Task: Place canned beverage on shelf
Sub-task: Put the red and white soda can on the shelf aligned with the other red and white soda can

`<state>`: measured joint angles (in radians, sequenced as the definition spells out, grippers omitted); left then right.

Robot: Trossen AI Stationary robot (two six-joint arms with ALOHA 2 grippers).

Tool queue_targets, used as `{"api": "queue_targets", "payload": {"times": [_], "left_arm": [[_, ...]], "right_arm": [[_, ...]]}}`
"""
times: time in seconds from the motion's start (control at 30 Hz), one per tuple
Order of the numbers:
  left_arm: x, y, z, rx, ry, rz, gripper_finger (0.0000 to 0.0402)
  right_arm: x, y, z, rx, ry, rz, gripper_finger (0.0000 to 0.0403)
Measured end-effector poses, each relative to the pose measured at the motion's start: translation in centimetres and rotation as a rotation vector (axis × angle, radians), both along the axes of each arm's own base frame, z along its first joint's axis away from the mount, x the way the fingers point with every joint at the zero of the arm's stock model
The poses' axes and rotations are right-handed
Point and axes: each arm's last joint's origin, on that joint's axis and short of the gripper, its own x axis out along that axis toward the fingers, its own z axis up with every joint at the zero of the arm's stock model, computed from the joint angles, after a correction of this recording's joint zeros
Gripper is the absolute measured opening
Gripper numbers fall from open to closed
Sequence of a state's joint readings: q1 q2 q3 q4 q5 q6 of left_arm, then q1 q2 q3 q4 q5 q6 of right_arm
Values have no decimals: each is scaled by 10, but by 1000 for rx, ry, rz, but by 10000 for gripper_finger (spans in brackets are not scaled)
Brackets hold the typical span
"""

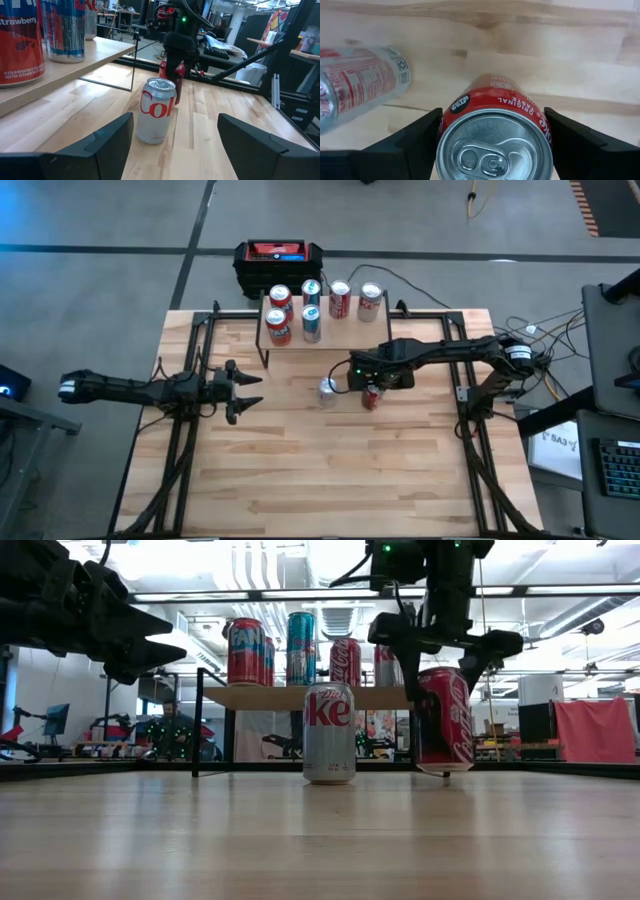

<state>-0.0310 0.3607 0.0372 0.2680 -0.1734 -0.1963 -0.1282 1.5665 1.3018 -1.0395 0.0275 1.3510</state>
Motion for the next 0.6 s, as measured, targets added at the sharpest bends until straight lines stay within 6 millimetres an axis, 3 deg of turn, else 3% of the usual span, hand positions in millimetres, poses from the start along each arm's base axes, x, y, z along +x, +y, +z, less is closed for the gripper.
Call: {"api": "queue_targets", "payload": {"times": [0.27, 0.6], "left_arm": [[0, 0, 0, 0, 0, 0, 275], [0, 0, 0, 0, 0, 0, 274]], "right_arm": [[2, 8, -5, 27, 22, -110, 300], [2, 10, -8, 17, 49, -54, 304]]}}
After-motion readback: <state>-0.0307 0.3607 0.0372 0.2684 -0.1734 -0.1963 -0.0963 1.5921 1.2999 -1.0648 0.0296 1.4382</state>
